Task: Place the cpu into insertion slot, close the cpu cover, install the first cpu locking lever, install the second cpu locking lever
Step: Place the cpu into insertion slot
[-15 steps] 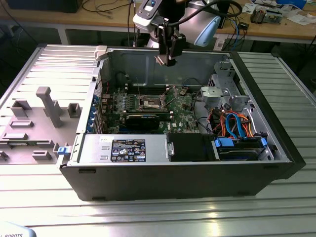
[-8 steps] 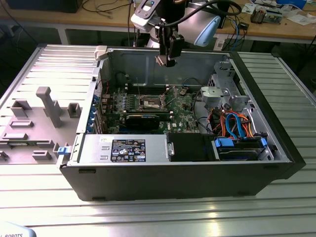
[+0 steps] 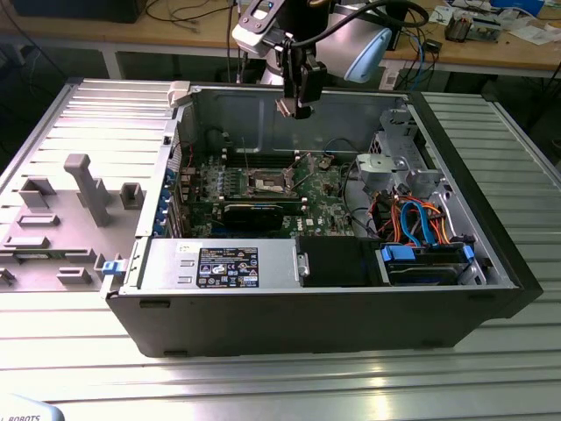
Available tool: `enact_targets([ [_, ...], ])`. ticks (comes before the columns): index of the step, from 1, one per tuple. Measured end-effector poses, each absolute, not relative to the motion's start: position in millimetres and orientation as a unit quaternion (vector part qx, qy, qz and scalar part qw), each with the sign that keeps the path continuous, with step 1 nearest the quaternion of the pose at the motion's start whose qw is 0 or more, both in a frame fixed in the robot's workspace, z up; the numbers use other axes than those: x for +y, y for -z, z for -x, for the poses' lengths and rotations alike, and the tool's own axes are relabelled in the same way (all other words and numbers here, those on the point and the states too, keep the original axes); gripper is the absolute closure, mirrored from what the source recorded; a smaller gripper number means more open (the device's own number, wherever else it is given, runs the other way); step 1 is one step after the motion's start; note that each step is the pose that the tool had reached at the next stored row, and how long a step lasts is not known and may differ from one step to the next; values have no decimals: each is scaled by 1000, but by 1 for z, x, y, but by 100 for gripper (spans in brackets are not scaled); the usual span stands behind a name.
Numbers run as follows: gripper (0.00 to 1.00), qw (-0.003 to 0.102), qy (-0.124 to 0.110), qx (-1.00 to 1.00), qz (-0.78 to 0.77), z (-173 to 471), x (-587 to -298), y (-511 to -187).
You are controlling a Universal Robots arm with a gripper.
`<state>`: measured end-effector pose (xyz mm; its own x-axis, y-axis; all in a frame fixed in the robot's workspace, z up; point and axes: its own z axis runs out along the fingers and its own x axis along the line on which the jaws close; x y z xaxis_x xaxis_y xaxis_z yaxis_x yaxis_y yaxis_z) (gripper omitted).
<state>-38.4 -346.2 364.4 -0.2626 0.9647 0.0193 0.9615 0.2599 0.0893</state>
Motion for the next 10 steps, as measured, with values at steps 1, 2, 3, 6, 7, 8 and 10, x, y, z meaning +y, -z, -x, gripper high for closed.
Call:
enact_targets([
  [1, 46, 19, -41, 793, -607, 38, -346, -364],
  [2, 46, 19, -41, 793, -607, 38, -346, -364],
  [3, 46, 19, -41, 793, -607, 38, -346, -364],
  [6, 46, 19, -41, 793, -607, 38, -346, -364],
  [7, 46, 20, -41, 793, -608, 38, -346, -364],
  [8, 46, 20, -41, 792, -609, 38, -346, -364],
  [10, 46, 20, -41, 790, -612, 38, -346, -364],
])
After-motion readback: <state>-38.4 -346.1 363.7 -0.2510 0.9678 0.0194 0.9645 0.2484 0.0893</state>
